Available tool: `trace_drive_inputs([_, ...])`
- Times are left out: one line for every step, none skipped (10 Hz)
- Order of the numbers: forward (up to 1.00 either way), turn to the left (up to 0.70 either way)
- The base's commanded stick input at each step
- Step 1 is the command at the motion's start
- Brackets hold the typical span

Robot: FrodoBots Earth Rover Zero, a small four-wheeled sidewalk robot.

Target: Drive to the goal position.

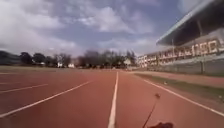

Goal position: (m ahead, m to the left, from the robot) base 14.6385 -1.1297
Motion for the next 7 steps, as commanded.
trace_drive_inputs([0.70, 0.00])
trace_drive_inputs([0.70, 0.00])
trace_drive_inputs([0.70, 0.00])
trace_drive_inputs([0.70, 0.00])
trace_drive_inputs([0.70, 0.00])
trace_drive_inputs([0.70, 0.00])
trace_drive_inputs([0.70, 0.00])
